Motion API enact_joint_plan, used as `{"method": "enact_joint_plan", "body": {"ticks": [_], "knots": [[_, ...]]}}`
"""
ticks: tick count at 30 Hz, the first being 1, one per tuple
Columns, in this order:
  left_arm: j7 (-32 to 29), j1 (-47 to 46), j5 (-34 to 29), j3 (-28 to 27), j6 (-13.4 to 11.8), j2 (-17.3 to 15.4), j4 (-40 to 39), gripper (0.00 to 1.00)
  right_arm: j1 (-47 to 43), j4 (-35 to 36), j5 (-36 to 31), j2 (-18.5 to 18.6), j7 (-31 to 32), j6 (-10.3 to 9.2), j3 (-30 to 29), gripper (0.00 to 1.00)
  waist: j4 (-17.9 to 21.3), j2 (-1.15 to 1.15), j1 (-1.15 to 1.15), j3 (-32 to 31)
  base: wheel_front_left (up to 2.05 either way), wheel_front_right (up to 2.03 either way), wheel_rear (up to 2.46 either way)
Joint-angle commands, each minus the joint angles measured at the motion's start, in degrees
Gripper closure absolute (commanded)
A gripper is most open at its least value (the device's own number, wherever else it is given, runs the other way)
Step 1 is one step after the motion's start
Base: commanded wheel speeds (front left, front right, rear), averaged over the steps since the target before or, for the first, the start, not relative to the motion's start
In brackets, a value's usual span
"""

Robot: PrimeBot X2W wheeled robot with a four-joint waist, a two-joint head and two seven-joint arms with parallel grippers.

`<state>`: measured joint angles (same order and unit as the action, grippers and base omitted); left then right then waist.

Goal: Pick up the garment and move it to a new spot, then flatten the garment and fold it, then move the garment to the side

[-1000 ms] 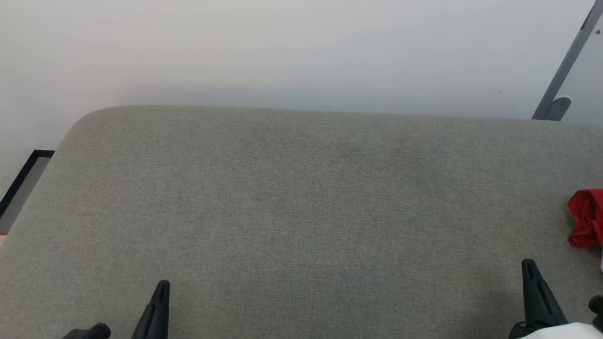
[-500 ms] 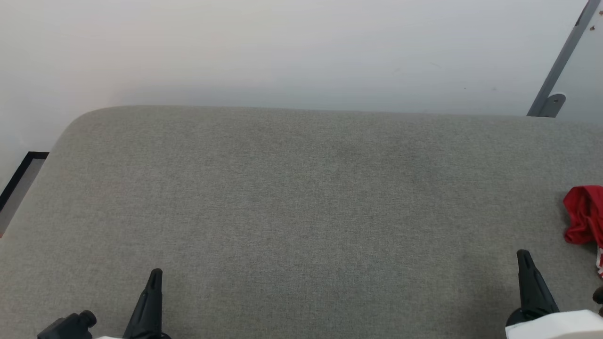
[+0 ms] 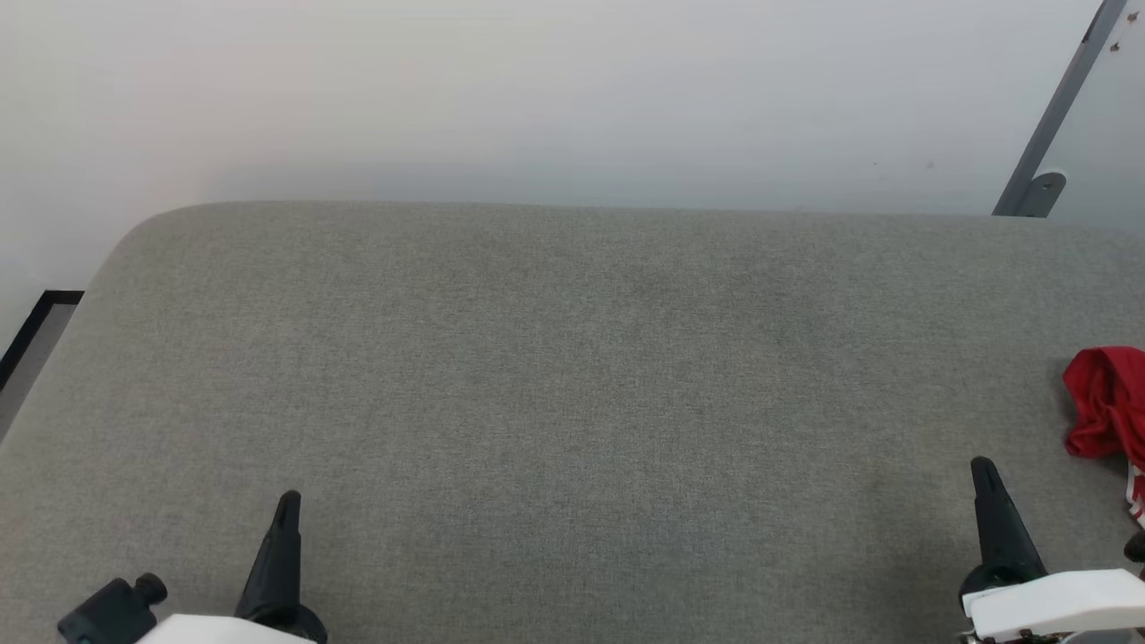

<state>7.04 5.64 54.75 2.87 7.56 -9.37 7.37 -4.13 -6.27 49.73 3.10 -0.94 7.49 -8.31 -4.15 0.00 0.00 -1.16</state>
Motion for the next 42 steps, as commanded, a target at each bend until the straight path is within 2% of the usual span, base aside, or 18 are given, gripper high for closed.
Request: {"method": "enact_joint_plan", "body": {"ticks": [1,42], "knots": [[-0.53,-1.9,2.29,-0.73,-0.05,-0.13,-0.24,1.0,1.51,0.18,2.18,0.09,0.36,0.01,0.13,1.0,0.09,0.0,0.0,0.03,0.0,0.0,0.0],[-7.22,-7.78,23.35,-4.78,-0.09,2.93,3.67,1.0,6.79,-4.33,25.36,-0.08,4.53,0.01,1.09,1.0,2.03,0.0,0.0,0.66,0.0,0.0,0.0]]}}
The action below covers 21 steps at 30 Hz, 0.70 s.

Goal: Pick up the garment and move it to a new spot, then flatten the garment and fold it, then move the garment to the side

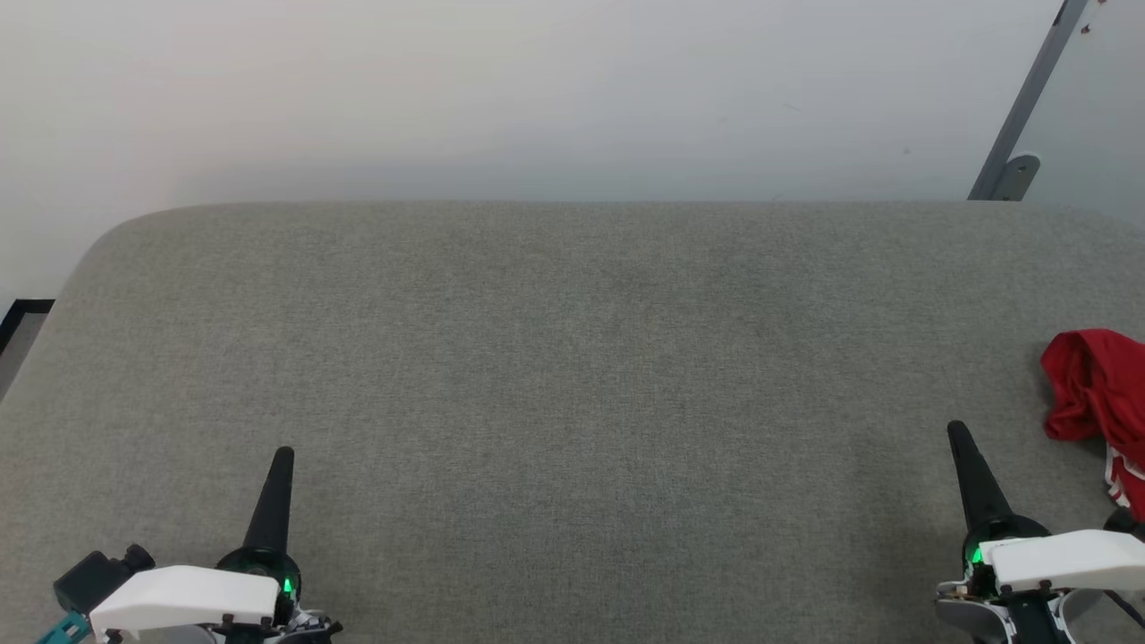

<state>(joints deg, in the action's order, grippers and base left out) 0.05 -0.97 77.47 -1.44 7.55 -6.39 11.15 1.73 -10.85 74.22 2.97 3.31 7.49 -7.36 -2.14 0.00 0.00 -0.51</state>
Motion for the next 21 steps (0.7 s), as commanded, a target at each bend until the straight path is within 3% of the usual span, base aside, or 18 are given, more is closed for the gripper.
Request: {"method": "enact_joint_plan", "body": {"ticks": [1,21], "knots": [[-0.4,-1.33,1.03,-0.54,-0.08,0.0,-0.05,1.0,1.06,0.16,1.36,0.05,0.37,0.01,0.15,1.0,0.07,0.0,0.0,0.02,0.0,0.0,0.0],[-2.92,-3.41,8.29,-2.15,-0.1,1.26,1.39,1.0,2.84,-1.51,9.52,-0.03,1.77,0.0,0.52,1.0,0.96,0.0,0.0,0.31,0.0,0.0,0.0]]}}
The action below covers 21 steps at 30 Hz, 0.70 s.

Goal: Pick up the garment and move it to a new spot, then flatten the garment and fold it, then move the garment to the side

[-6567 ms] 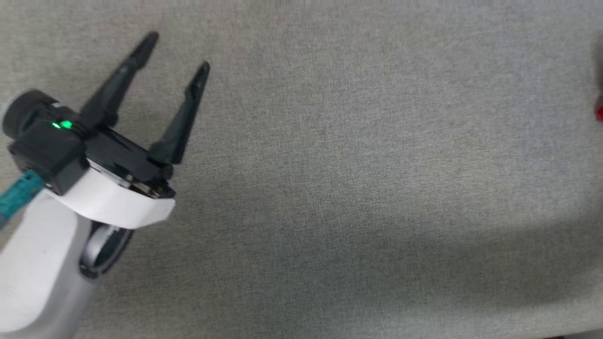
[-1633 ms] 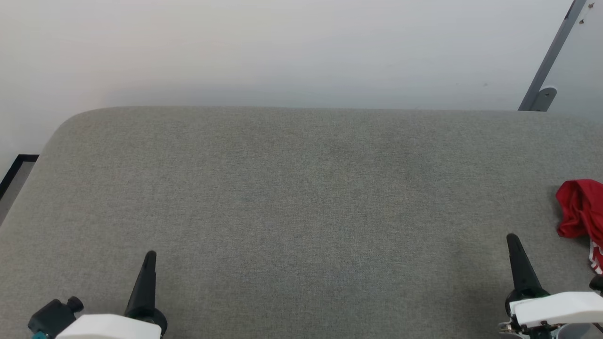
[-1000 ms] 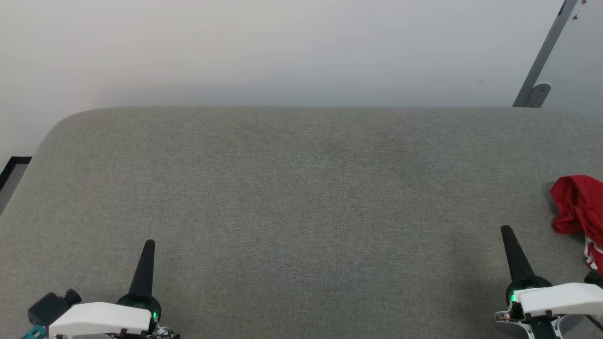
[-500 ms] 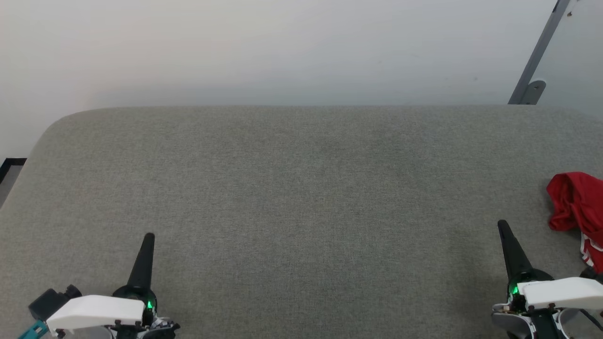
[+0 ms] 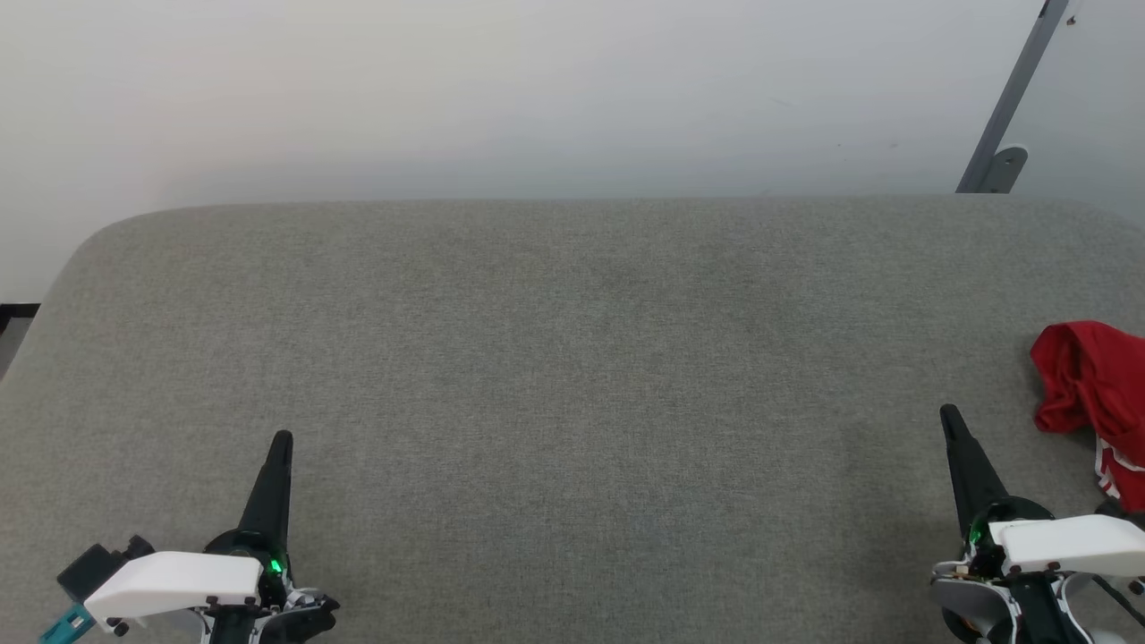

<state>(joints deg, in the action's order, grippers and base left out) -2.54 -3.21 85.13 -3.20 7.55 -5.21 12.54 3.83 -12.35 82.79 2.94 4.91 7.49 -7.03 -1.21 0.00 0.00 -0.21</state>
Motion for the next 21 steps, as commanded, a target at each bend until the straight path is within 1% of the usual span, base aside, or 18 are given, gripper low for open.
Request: {"method": "enact_joint_plan", "body": {"ticks": [1,21], "knots": [[-0.49,-1.32,1.03,-0.47,-0.1,0.14,0.07,1.0,0.82,-0.07,1.31,0.0,0.22,0.0,0.21,1.0,0.08,0.0,0.0,0.03,0.0,0.0,0.0],[-2.74,-3.0,7.41,-1.98,-0.12,1.25,1.39,1.0,2.61,-1.61,8.59,-0.08,1.61,0.0,0.5,1.0,1.02,0.0,0.0,0.33,0.0,0.0,0.0]]}}
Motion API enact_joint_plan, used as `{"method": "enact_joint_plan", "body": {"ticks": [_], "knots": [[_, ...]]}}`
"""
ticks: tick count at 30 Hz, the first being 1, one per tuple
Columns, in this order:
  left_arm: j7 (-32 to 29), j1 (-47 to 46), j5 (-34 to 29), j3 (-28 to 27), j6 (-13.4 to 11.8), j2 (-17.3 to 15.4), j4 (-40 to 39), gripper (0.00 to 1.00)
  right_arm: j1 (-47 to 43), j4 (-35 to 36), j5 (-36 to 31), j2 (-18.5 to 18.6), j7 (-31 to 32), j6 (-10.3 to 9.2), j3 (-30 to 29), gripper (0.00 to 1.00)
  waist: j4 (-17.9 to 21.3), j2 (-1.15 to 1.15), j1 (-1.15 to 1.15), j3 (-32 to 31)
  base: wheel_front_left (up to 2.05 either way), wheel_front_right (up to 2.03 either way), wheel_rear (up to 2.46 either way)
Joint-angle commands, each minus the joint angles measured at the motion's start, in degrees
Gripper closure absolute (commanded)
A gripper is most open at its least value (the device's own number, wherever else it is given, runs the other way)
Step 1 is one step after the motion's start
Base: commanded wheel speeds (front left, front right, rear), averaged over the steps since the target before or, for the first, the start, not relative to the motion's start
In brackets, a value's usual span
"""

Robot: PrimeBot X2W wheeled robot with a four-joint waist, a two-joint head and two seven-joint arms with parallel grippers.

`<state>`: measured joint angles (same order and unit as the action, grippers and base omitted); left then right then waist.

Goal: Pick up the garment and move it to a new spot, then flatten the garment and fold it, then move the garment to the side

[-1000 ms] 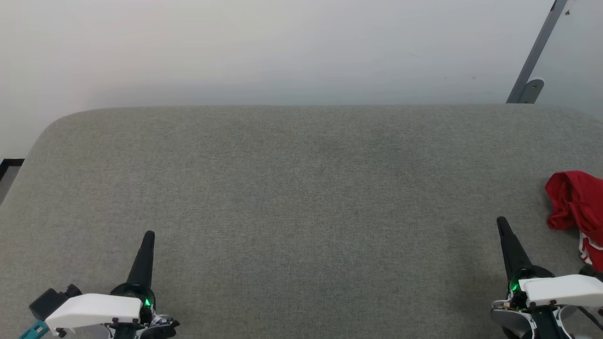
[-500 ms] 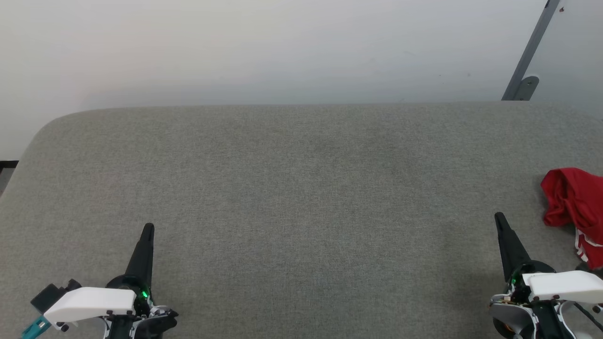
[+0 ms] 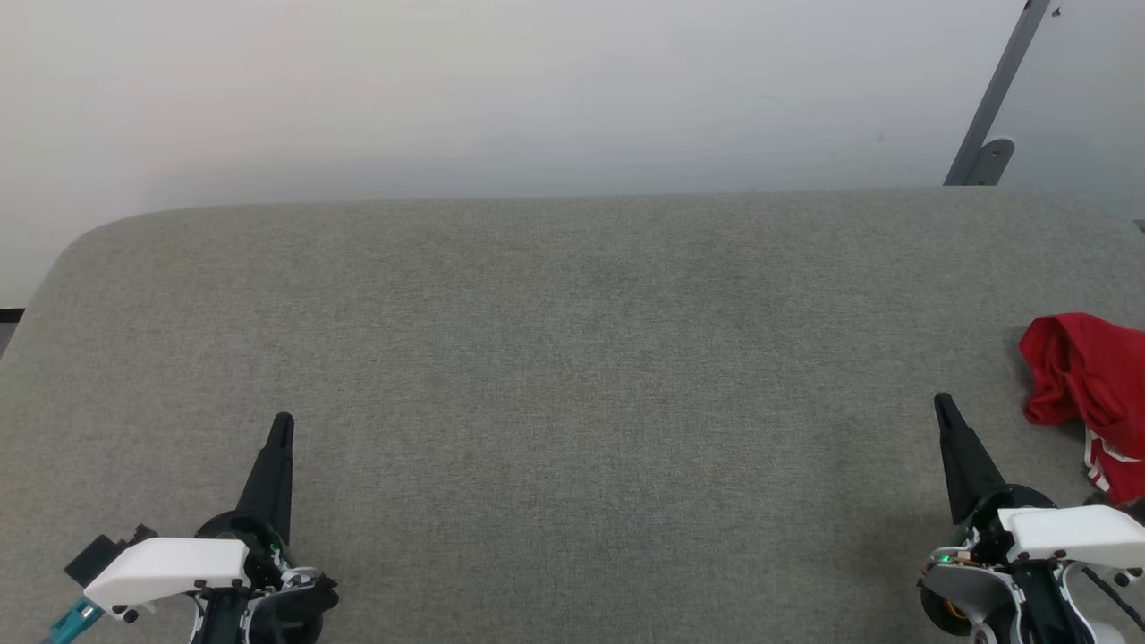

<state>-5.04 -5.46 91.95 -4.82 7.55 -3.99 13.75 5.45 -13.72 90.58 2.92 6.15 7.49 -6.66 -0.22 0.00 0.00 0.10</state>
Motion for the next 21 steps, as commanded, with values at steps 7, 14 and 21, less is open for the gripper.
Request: {"method": "enact_joint_plan", "body": {"ticks": [7,14,21], "knots": [[-0.67,-1.05,1.6,-0.65,-0.13,0.26,0.34,1.0,1.01,-0.42,1.92,-0.08,0.5,0.0,0.18,1.0,0.22,0.0,0.0,0.07,0.0,0.0,0.0],[-0.76,-1.06,1.46,-0.73,-0.13,0.35,0.34,1.0,1.01,-0.4,1.92,-0.07,0.49,0.0,0.19,1.0,0.22,0.0,0.0,0.07,0.0,0.0,0.0],[-0.89,-1.07,1.32,-0.84,-0.13,0.43,0.34,1.0,1.01,-0.4,1.92,-0.07,0.5,0.0,0.17,1.0,0.22,0.0,0.0,0.07,0.0,0.0,0.0]]}}
